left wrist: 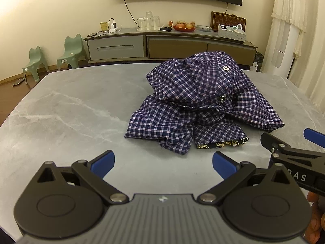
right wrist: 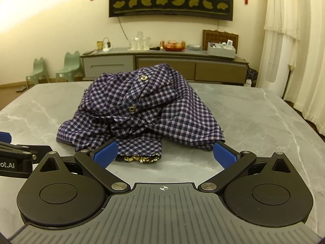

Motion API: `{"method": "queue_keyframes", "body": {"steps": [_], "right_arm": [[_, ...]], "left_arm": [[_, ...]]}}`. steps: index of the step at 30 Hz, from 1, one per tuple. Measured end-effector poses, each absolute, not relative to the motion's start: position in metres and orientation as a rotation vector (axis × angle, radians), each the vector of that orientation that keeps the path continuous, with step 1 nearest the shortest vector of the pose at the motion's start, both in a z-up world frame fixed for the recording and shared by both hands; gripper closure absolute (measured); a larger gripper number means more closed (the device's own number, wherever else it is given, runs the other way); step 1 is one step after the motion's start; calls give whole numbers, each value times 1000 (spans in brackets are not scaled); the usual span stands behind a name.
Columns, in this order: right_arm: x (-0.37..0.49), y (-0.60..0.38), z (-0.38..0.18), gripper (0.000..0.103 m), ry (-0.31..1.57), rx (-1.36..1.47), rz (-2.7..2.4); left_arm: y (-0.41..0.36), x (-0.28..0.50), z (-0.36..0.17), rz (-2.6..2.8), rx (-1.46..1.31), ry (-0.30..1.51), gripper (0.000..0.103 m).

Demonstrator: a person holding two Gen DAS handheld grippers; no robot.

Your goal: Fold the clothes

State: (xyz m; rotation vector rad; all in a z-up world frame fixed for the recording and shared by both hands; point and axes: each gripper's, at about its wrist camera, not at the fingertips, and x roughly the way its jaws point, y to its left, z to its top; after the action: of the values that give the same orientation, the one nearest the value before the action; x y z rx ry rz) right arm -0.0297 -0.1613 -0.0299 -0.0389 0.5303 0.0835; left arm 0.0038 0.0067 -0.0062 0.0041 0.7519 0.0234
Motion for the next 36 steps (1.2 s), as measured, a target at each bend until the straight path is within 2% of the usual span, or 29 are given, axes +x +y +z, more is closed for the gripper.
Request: {"method": "queue_keyframes", "body": {"steps": [11, 16, 17, 19, 20, 22, 23, 24, 25, 28, 36], "right_arm": [[-32, -163, -27, 3, 529, -28, 92], [-30, -165, -27, 16, 548, -1, 120], [-30, -166, -27, 20, 554, 4, 123], [-29, -167, -28, 41, 562, 17, 144], [-29, -167, -29, 47, 571, 23, 154], [-27, -168, -31, 77, 588, 37, 178], [-26, -168, -31, 84, 596, 41, 192], [-26, -167, -32, 94, 599, 38, 197], [-27, -167, -32, 96, 598, 38, 204], [-27, -166, -33, 100, 595, 42, 216], [-25, -164, -35, 101, 603, 36, 207]], "left_arm": [[8, 1, -5, 22, -8, 759, 0], [10, 0, -6, 12, -23, 763, 3], [10, 0, -6, 8, -27, 763, 6], [11, 0, -7, 1, -31, 762, 25], [10, -1, -8, -1, -28, 761, 31], [10, -1, -9, 13, -17, 757, 66], [10, -1, -10, 22, -13, 756, 75], [10, -1, -10, 26, -15, 756, 92], [11, -1, -11, 27, -20, 757, 100], [13, -2, -11, 22, -27, 750, 103], [15, 0, -10, 19, -29, 739, 103]]}}
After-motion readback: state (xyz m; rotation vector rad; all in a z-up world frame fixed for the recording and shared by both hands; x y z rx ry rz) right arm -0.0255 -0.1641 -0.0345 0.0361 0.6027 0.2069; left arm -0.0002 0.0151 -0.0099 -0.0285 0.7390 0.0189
